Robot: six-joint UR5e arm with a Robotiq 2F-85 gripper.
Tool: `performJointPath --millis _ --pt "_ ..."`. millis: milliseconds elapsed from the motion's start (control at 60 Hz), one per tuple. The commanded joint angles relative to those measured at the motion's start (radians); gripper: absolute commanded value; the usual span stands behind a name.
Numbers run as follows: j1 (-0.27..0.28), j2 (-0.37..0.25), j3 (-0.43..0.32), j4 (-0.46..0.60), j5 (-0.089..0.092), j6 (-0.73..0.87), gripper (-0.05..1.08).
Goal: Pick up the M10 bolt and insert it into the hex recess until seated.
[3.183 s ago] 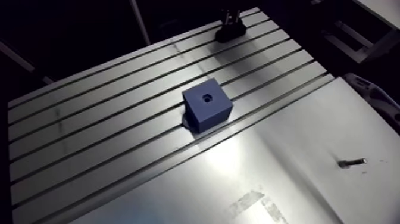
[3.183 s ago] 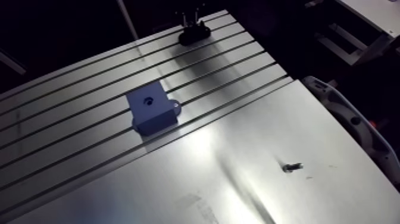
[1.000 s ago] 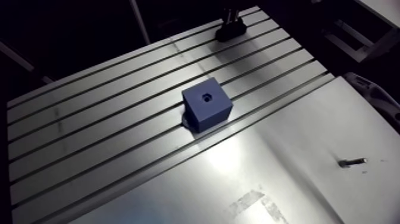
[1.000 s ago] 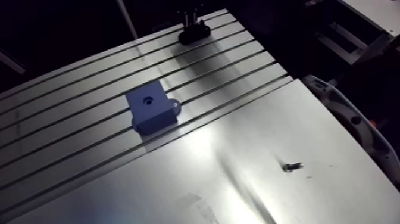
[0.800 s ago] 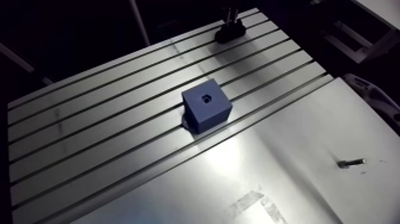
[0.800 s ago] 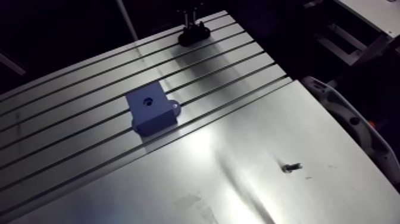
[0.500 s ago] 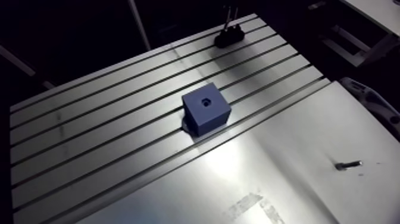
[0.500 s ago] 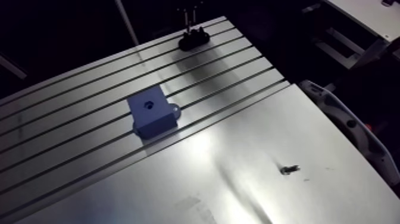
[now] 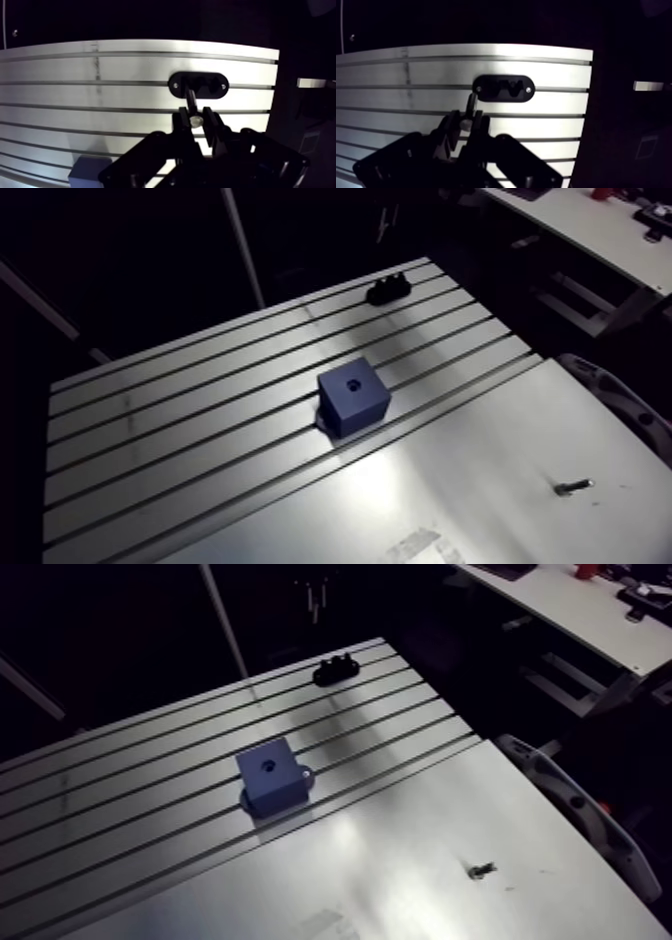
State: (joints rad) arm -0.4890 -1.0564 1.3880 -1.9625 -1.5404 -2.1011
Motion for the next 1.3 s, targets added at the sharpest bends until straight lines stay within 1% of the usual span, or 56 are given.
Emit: performJointPath --millis 17,33,50,83,133,150,167,183,217,233,250,267,283,300,317,333,350,367,400,433,450,467,650,800,883,900,917,933,950,967,983,1000,1017,1033,1050,1083,1200,1217,1233,1250,1300 --pt "0.028 -0.088 -0.017 0.160 -0.008 -0.051 0.78" --pt "0.030 -0.094 -0.019 0.178 -0.008 -0.054 0.78" --pt "0.033 -0.097 -0.019 0.195 -0.012 -0.061 0.78" --pt "0.033 -0.097 -0.019 0.195 -0.012 -0.061 0.78" --pt "0.046 -0.103 -0.015 0.220 -0.021 -0.097 0.78" --pt "0.046 -0.103 -0.015 0.220 -0.021 -0.097 0.78" --pt "0.053 -0.106 -0.012 0.227 -0.027 -0.119 0.78" --pt "0.053 -0.106 -0.012 0.227 -0.027 -0.119 0.78" --pt "0.066 -0.111 -0.006 0.241 -0.042 -0.159 0.78" --pt "0.066 -0.111 -0.006 0.241 -0.042 -0.159 0.78" --pt "0.073 -0.114 -0.001 0.248 -0.052 -0.176 0.78" --pt "0.073 -0.114 -0.001 0.248 -0.052 -0.176 0.78" --pt "0.082 -0.115 0.003 0.256 -0.063 -0.191 0.78" --pt "0.082 -0.115 0.003 0.256 -0.063 -0.191 0.78" --pt "0.090 -0.116 0.010 0.265 -0.075 -0.204 0.78" --pt "0.090 -0.116 0.010 0.265 -0.075 -0.204 0.78" --pt "0.098 -0.116 0.015 0.274 -0.089 -0.217 0.78" --pt "0.098 -0.116 0.015 0.274 -0.089 -0.217 0.78" --pt "0.117 -0.124 0.032 0.287 -0.115 -0.243 0.78" --pt "0.117 -0.124 0.032 0.287 -0.115 -0.243 0.78" --pt "0.127 -0.129 0.038 0.288 -0.126 -0.251 0.78" --pt "0.133 -0.135 0.044 0.288 -0.131 -0.259 0.78" --pt "0.157 -0.153 0.064 0.290 -0.137 -0.285 0.78" --pt "0.195 -0.165 0.092 0.290 -0.138 -0.291 0.78" --pt "0.199 -0.168 0.108 0.291 -0.139 -0.293 0.78" --pt "0.204 -0.175 0.120 0.291 -0.142 -0.295 0.78" --pt "0.204 -0.175 0.120 0.291 -0.142 -0.295 0.78" --pt "0.212 -0.185 0.131 0.292 -0.151 -0.304 0.78" --pt "0.212 -0.185 0.131 0.292 -0.151 -0.304 0.78" --pt "0.217 -0.198 0.142 0.293 -0.161 -0.318 0.78" --pt "0.217 -0.198 0.142 0.293 -0.161 -0.318 0.78" --pt "0.223 -0.205 0.152 0.293 -0.173 -0.332 0.78" --pt "0.223 -0.205 0.152 0.293 -0.173 -0.332 0.78" --pt "0.227 -0.213 0.163 0.291 -0.187 -0.346 0.78" --pt "0.227 -0.213 0.163 0.291 -0.187 -0.346 0.78" --pt "0.237 -0.221 0.182 0.291 -0.201 -0.356 0.78" --pt "0.240 -0.232 0.198 0.293 -0.210 -0.360 0.78" --pt "0.240 -0.234 0.204 0.293 -0.214 -0.360 0.78" --pt "0.240 -0.234 0.204 0.293 -0.214 -0.360 0.78" --pt "0.240 -0.238 0.209 0.294 -0.220 -0.363 0.78" --pt "0.240 -0.244 0.215 0.301 -0.225 -0.365 0.78"
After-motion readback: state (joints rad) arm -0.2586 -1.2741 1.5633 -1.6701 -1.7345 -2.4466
